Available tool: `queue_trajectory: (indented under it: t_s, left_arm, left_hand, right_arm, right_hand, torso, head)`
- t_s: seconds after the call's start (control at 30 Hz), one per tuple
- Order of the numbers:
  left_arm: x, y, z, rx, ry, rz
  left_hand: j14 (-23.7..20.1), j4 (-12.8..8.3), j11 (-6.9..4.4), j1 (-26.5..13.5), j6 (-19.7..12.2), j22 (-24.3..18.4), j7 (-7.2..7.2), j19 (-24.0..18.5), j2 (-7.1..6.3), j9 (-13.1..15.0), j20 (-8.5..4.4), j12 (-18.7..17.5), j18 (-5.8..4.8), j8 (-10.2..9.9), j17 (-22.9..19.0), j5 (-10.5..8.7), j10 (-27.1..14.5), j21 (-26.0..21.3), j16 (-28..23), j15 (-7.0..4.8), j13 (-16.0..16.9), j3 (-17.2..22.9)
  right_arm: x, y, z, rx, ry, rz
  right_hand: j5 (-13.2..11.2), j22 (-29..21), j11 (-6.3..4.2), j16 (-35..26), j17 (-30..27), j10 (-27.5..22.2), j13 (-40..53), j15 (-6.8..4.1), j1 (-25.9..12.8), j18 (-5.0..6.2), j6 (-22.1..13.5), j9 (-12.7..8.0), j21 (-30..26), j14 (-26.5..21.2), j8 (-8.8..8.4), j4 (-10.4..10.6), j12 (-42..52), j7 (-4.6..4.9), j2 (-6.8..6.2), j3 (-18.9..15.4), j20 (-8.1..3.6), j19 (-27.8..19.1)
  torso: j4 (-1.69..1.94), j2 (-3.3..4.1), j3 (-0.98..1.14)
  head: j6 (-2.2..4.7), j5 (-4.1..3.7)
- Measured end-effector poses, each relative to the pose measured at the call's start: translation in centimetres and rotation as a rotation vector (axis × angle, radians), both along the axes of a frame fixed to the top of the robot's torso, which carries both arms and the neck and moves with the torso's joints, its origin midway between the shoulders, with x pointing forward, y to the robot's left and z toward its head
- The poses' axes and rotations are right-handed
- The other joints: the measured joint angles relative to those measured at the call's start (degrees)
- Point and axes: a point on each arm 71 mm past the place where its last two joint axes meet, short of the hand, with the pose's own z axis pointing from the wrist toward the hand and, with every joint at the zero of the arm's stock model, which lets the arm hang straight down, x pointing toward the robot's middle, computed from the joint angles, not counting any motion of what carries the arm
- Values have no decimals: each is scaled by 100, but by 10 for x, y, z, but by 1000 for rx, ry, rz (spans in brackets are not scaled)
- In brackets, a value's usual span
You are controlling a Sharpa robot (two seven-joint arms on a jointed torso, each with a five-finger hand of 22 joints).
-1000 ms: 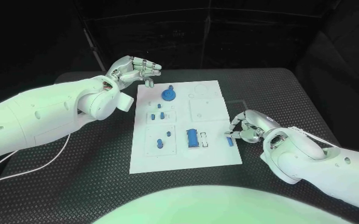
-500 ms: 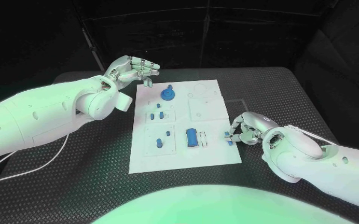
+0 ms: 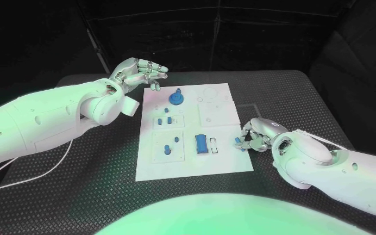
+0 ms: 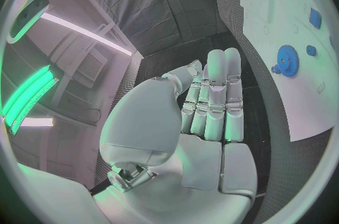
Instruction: Assemble the parts on the task board
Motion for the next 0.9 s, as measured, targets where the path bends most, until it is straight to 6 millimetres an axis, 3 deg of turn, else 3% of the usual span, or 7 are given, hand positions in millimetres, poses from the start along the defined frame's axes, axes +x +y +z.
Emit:
queue_trajectory:
  t_s: [0.1, 0.2, 0.37, 0.9]
  left_arm:
    - [0, 0, 0, 0, 0, 0]
    - [0, 0, 0, 0, 1, -1]
    - [0, 0, 0, 0, 1, 0]
    - [0, 0, -1, 1, 3, 0]
  left_hand:
    - [0, 0, 0, 0, 0, 0, 0, 0, 0, 0, 0, 0, 0, 0, 0, 0, 0, 0, 0, 0, 0, 0]
    - [0, 0, 0, 0, 0, 0, 0, 0, 0, 0, 0, 0, 0, 0, 0, 0, 0, 0, 0, 0, 0, 0]
    - [0, 0, 0, 0, 0, -1, 0, 0, 0, 0, 0, 0, 0, 0, 0, 0, 0, 0, 0, 0, 0, 0]
    - [0, 0, 0, 0, 0, -5, 0, 0, 0, 0, 0, 0, 0, 0, 0, 0, 0, 0, 0, 0, 0, 0]
  right_arm:
    - [1, 3, 1, -7, -7, 14]
    - [1, 6, 2, -18, -14, 29]
    - [1, 9, 3, -33, -27, 47]
    - [-8, 17, 3, 71, 1, -13]
  right_hand:
    - [-308, 22, -29, 0, 0, 34, 666, -16, 327, 0, 52, -40, 0, 29, -38, -192, -25, -33, 108, 214, -37, 29]
    - [-554, 36, -68, 0, 0, 17, 742, -64, 432, 1, 80, -54, 0, 18, -69, -358, -25, -42, 19, 455, -65, 25]
    - [-612, 49, -71, 0, 0, 13, 823, -65, 460, 1, 138, -109, 0, 17, -133, -465, -53, -47, -8, 744, -73, 33]
    - [-503, 202, -49, 29, -1, 37, 828, -65, 277, 0, 174, -152, 44, 16, -284, -55, 28, -15, 220, 1248, -120, 108]
  torso:
    - [0, 0, 0]
    - [0, 0, 0]
    - [0, 0, 0]
    - [-1, -2, 3]
  head:
    - [-5, 1]
    - [-10, 4]
    - [-14, -1]
    - [-2, 18]
